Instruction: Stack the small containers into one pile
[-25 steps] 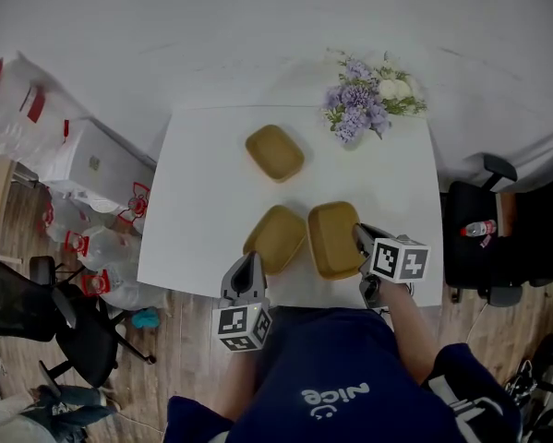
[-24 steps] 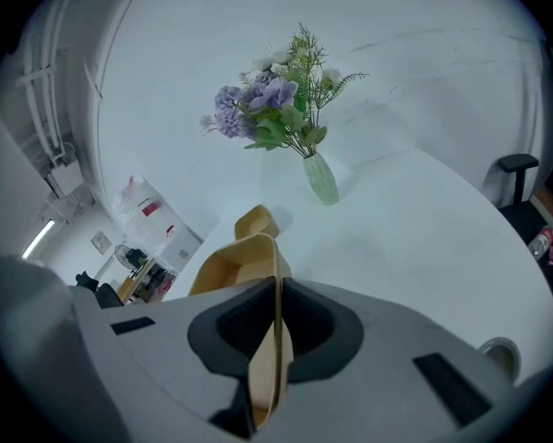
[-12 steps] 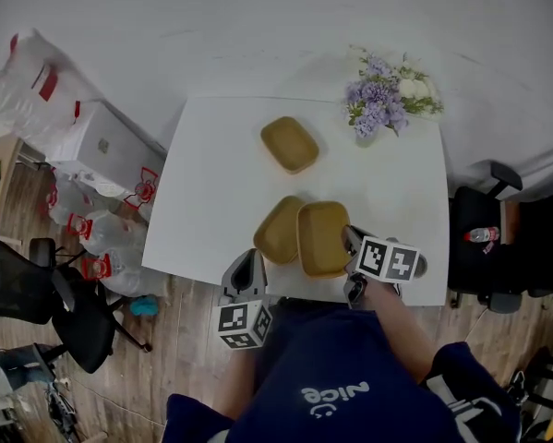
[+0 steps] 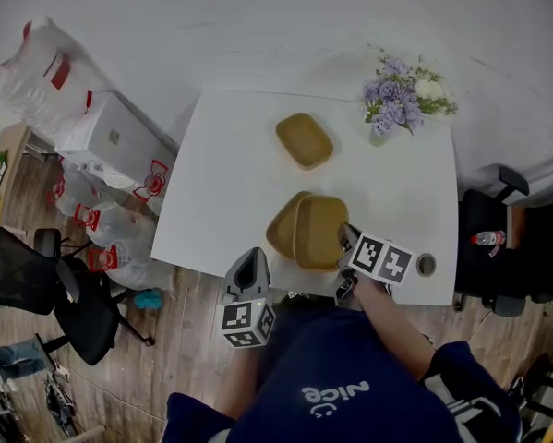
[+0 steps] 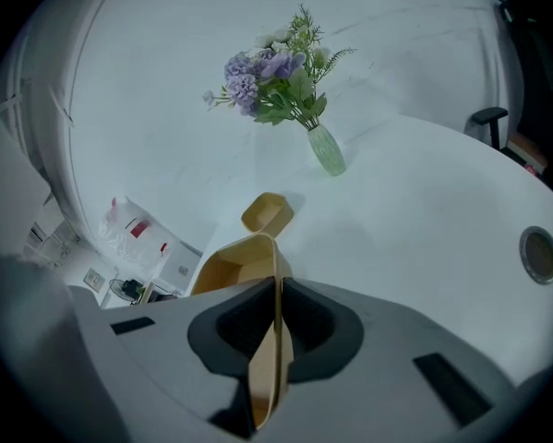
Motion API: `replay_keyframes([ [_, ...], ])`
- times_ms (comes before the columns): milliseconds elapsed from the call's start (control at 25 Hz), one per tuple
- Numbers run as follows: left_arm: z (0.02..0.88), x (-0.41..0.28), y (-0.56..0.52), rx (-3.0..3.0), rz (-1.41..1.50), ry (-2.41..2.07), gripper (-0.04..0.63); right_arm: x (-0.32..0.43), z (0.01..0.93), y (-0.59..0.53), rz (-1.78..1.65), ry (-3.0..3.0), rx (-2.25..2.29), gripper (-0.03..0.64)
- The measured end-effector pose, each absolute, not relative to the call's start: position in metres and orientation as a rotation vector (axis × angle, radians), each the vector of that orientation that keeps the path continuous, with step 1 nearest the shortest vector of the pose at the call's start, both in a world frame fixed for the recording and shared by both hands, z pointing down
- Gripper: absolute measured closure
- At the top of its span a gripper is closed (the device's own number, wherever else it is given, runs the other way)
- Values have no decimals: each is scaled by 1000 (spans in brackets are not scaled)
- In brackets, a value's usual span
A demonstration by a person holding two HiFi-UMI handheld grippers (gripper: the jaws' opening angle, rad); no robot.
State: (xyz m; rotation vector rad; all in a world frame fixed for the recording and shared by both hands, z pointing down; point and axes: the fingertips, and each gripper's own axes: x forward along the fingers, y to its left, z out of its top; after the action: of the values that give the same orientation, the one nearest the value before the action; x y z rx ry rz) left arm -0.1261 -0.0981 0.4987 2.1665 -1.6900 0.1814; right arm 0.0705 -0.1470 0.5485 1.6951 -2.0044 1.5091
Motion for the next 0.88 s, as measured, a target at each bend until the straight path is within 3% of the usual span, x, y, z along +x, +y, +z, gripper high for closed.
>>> replay_keyframes([
  [880, 492, -161, -91, 2196, 171, -1682, 577, 40, 562, -145, 1768, -1683, 2201, 560],
])
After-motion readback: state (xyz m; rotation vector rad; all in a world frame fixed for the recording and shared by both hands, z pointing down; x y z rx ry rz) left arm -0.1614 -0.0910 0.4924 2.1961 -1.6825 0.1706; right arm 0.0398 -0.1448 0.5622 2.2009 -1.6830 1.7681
